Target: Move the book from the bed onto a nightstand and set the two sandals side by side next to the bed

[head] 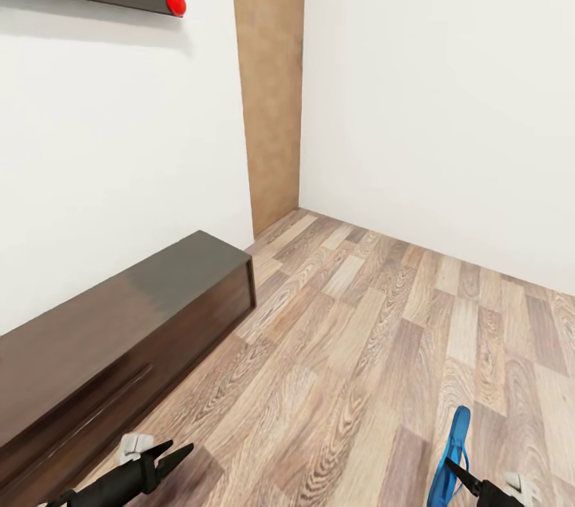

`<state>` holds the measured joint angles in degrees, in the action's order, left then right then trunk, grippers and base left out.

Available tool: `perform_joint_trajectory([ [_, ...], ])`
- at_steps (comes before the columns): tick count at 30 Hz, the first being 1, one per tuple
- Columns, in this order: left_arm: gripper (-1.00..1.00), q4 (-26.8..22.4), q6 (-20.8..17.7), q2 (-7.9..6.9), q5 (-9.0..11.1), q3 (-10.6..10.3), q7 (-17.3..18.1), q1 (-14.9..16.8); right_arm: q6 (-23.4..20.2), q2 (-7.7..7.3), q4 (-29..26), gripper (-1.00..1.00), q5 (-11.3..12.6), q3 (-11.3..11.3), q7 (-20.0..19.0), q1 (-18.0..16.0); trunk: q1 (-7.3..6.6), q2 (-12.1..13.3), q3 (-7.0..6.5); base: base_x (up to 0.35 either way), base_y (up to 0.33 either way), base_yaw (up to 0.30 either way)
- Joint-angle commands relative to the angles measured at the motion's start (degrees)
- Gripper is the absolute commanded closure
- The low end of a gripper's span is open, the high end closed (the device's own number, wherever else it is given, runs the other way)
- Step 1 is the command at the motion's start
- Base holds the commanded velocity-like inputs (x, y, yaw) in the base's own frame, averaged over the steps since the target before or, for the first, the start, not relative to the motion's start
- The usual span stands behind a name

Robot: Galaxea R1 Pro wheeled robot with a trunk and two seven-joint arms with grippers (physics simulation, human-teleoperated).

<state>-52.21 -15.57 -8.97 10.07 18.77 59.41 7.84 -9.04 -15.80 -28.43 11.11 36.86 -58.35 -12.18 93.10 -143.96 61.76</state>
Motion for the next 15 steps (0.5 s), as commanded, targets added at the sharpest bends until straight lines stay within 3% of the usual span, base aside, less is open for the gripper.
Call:
perform_joint_trajectory([
  [1,-1.00,0.0,-0.6,0.00,0.3,0.0,0.2,0.0,-0.6,0.02,0.0,1.00,0.3,0.1,-0.3,0.0,-0.04,0.0,-0.18,0.000,0.000,0.000],
  [15,-1.00,0.0,-0.6,0.05,0.3,-0.2,0.4,0.0,-0.6,0.01,0.0,1.00,0.3,0.1,-0.3,0.0,-0.40,0.2,-3.28,0.000,0.000,0.000],
])
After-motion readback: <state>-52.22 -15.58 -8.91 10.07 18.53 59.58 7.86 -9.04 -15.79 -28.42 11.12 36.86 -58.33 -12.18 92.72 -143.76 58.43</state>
